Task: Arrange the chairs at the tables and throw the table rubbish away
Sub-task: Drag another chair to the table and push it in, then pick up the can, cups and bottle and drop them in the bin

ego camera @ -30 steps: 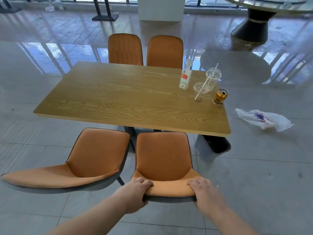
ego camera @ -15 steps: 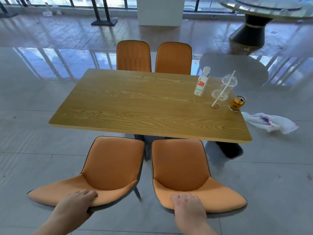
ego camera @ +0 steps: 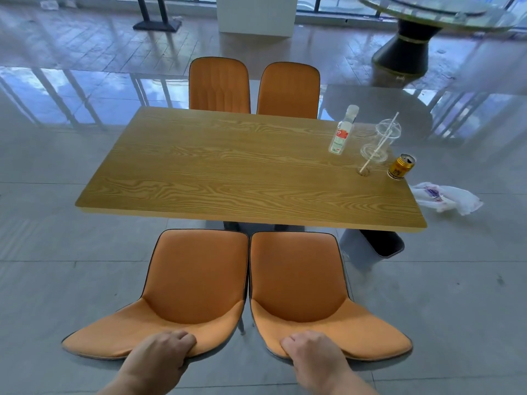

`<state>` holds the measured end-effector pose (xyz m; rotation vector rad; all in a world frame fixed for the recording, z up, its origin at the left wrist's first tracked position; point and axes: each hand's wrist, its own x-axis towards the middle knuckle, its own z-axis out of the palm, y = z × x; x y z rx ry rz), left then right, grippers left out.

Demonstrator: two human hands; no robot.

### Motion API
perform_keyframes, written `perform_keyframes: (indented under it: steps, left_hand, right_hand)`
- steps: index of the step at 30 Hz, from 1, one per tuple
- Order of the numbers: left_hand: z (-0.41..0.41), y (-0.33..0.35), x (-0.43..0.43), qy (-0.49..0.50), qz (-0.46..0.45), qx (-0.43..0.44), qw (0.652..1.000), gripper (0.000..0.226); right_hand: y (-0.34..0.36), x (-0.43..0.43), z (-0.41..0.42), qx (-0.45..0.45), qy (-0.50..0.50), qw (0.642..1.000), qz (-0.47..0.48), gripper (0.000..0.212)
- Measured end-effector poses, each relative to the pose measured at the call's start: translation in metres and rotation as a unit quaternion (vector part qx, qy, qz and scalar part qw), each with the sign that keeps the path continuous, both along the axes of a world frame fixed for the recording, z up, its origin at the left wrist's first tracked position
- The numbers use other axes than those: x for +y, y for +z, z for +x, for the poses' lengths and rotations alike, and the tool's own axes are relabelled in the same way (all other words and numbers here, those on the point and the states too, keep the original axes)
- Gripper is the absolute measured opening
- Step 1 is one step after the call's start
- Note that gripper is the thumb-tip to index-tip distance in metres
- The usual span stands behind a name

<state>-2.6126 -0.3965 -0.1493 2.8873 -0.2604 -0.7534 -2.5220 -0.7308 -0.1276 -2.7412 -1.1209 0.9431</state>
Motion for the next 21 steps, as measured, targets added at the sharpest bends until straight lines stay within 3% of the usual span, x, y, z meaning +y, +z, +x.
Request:
perform_keyframes:
  steps: [5,8,11,13,17,21]
  left_hand:
    - [0.021,0.019,-0.010,-0.020,0.010,0.098,0.995,0.038]
    - [0.054,0.055,-0.019,-0.036,0.004,0.135,0.990,0.049]
    - [0.101,0.125,-0.027,0.013,0.004,0.014,1.000,0.077]
    - [0.133,0.179,-0.042,0.028,-0.022,-0.091,0.995,0.082]
    - [0.182,0.301,-0.109,0.022,-0.091,-0.276,0.957,0.079]
    - [0.201,0.418,-0.205,-0.027,-0.128,-0.397,0.908,0.085]
  right_hand:
    - [0.018,0.009,0.000,0.044,-0.042,0.997,-0.039,0.021]
    - [0.053,0.002,0.011,0.071,-0.093,0.993,-0.033,0.060]
    - [0.112,-0.025,0.031,-0.032,-0.198,0.978,0.058,0.073]
    - [0.161,-0.054,0.048,-0.140,-0.242,0.953,0.118,0.075]
    - [0.287,-0.122,0.081,-0.316,-0.274,0.892,0.168,0.077]
    - [0.403,-0.198,0.087,-0.443,-0.284,0.830,0.185,0.083]
